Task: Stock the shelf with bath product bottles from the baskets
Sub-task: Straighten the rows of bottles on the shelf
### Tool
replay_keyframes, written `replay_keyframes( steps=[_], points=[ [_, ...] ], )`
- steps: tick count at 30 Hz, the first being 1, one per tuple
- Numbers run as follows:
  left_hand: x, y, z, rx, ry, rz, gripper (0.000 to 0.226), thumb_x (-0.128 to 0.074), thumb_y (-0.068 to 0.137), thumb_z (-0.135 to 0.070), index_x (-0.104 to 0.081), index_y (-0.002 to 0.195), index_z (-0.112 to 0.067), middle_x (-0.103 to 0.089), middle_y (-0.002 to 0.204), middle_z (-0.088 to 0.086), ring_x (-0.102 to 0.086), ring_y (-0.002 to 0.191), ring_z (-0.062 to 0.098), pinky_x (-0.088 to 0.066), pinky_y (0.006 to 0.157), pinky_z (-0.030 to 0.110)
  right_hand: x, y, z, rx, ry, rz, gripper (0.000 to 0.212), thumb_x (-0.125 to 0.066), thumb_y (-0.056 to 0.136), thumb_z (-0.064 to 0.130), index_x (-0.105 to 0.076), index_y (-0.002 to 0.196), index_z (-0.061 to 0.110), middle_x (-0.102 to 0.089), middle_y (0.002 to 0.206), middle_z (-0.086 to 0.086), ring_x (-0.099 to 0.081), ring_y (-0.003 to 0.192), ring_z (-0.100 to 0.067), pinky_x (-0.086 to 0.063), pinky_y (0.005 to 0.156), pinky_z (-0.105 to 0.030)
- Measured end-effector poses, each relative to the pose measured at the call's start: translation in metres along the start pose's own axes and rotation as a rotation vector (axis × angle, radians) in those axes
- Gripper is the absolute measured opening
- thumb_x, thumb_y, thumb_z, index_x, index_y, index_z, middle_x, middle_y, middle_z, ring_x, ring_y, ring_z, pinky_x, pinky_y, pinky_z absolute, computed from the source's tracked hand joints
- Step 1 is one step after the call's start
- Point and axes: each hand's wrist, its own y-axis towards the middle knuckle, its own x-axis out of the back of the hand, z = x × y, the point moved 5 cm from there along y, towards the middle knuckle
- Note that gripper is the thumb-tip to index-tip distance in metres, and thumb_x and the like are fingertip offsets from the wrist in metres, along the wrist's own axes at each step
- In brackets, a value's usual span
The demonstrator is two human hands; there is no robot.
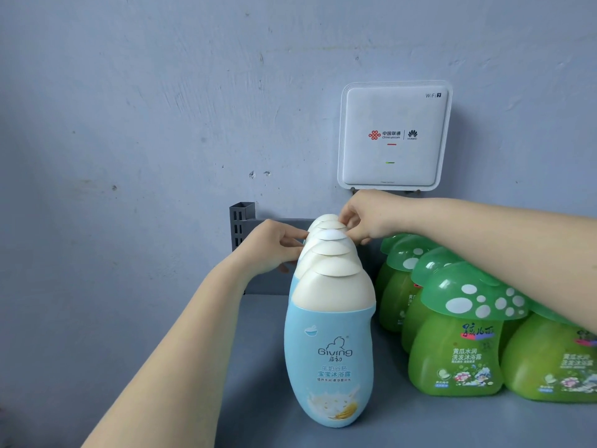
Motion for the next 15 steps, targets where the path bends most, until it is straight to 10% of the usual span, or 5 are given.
replay_keyframes(
  steps=[11, 15],
  points=[
    [0.013, -0.004, 0.000, 0.042, -0.014, -0.049, 0.020, -0.062, 0.090, -0.024, -0.066, 0.109, -0.020, -0.068, 0.087, -0.016, -0.062, 0.069, -0.014, -0.047, 0.055, 0.004, 0.016, -0.011, 0.000, -0.004, -0.008, -0.044, 0.034, -0.069, 0.083, 0.023, -0.063, 0.111, 0.005, -0.073, 0.098, -0.007, -0.067, 0.073, -0.016, -0.050, 0.073, -0.018],
    [0.037, -0.007, -0.007, 0.081, -0.138, -0.188, 0.023, -0.061, 0.090, -0.025, -0.066, 0.108, -0.013, -0.071, 0.092, -0.006, -0.069, 0.077, 0.006, -0.058, 0.073, 0.028, 0.047, -0.029, -0.003, 0.017, 0.059, -0.161, 0.038, -0.071, 0.081, 0.018, -0.062, 0.116, 0.004, -0.073, 0.094, -0.009, -0.069, 0.075, -0.019, -0.054, 0.082, -0.028]
  ],
)
